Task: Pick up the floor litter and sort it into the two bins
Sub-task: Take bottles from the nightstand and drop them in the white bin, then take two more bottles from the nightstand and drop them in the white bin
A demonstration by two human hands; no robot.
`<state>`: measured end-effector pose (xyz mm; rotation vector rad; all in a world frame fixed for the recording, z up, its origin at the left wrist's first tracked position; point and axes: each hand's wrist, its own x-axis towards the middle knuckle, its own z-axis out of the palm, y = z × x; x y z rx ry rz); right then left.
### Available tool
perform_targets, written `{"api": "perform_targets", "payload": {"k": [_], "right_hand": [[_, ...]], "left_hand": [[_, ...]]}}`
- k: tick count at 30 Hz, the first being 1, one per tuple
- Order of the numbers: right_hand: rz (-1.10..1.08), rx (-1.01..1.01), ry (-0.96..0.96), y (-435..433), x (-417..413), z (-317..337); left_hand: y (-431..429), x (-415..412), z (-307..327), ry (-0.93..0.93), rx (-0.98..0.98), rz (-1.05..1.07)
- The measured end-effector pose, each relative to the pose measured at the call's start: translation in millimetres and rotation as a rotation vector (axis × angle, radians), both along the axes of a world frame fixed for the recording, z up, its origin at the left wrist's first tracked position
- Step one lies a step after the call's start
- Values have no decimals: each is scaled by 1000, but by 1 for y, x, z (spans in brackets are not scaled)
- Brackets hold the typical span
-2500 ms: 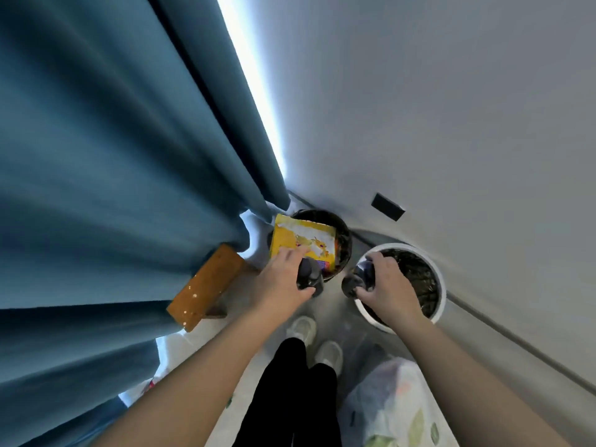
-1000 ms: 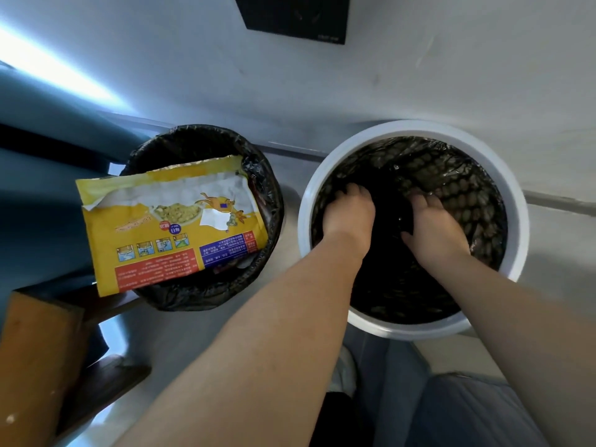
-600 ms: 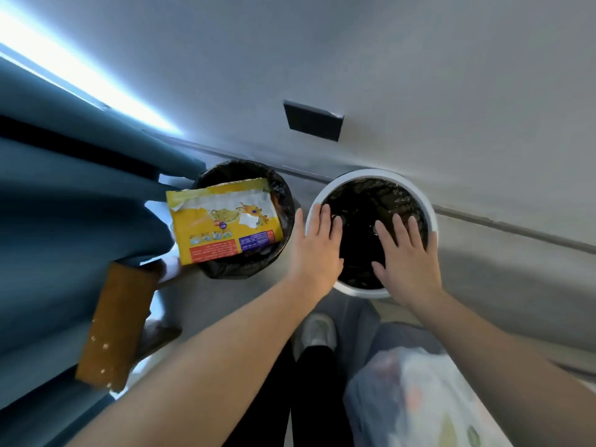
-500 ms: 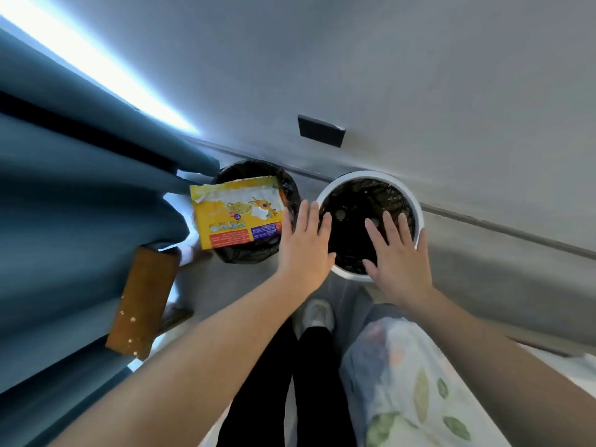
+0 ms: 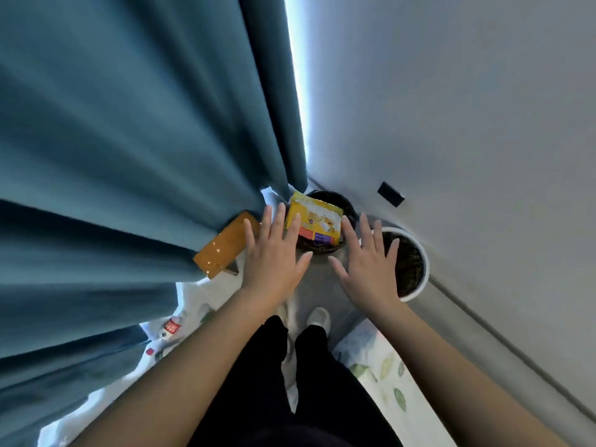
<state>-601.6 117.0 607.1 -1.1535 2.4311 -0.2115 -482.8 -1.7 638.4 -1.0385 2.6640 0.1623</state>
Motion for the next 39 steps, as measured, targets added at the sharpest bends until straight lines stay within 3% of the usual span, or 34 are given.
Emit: {"api": "perform_targets", "payload": {"k": [6, 17, 32, 39], "right_hand": [[381, -53, 65, -40, 67, 39], [937, -33, 114, -73, 243, 52], [1121, -22, 150, -64, 533, 58], [1295, -44, 172, -73, 615, 64]], "left_hand": [[10, 110, 38, 128, -37, 436], [76, 305, 34, 137, -24, 1057], [134, 597, 30, 133, -85, 1233], [157, 668, 35, 118, -97, 1420]]}}
